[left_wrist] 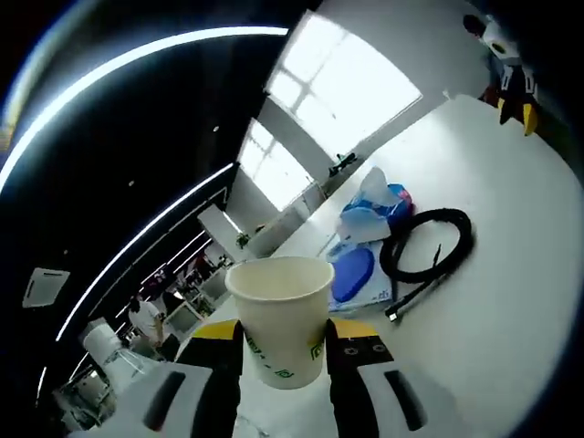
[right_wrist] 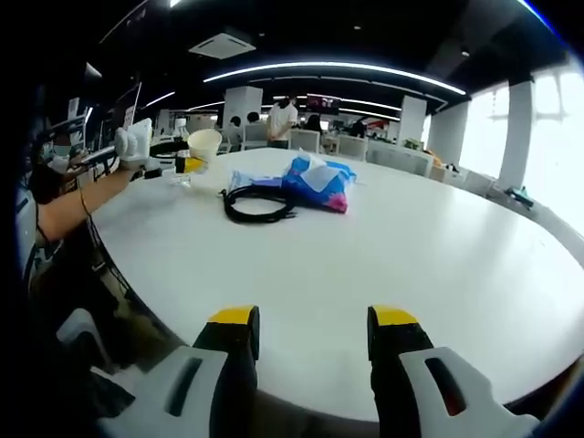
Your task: Arrange the tabletop items into an orderly group along one side of the table until the central work area is clear of visible clutter.
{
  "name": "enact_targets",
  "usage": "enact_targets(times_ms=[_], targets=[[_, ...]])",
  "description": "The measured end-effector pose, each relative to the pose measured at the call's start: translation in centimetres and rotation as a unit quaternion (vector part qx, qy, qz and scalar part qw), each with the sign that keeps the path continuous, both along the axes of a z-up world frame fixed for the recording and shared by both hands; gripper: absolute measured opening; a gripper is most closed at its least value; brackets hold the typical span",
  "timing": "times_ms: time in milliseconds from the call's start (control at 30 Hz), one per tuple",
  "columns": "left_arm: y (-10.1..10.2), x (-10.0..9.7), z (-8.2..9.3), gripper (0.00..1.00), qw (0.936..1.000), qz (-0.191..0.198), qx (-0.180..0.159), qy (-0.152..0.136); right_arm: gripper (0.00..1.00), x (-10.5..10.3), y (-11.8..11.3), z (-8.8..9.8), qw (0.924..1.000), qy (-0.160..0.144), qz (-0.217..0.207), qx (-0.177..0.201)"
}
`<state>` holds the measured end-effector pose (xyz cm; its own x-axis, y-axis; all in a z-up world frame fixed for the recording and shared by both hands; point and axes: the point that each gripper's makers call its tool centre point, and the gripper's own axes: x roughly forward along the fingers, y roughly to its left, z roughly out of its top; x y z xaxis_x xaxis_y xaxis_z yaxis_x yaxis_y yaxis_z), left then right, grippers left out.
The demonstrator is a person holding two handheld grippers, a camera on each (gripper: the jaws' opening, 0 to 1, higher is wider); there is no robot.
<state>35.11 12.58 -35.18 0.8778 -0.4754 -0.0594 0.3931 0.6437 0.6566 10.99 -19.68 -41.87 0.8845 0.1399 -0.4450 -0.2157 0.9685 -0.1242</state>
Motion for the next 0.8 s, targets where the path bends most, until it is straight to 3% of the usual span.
enact_targets(times_ms=[200, 333, 400, 467, 800], targets=[[0.8, 0.0, 0.4, 0.35, 0.9985, 0.024, -0.046, 0.015, 0.45, -0.1, 0.1, 0.0, 1.0, -0.001, 0.001, -0.001], [2.2, 0.6, -0.2, 0.34, 0.985, 0.059, -0.145, 0.072, 0.45, -0.1, 0.0, -0.1, 1.0, 0.001, 0.001, 0.0], [2.8, 0.7, 0.0, 0.34, 0.9786, 0.068, -0.178, 0.078, 0.45, -0.1, 0.0, -0.1, 1.0, 0.001, 0.001, 0.0], [3.5, 0.8, 0.1, 0.34, 0.9778, 0.081, -0.179, 0.072, 0.45, -0.1, 0.0, -0.1, 1.0, 0.001, 0.001, 0.0], [3.7, 0.9, -0.6, 0.34, 0.9693, 0.098, -0.201, 0.102, 0.45, 0.0, 0.1, -0.4, 1.0, 0.005, 0.004, -0.002]])
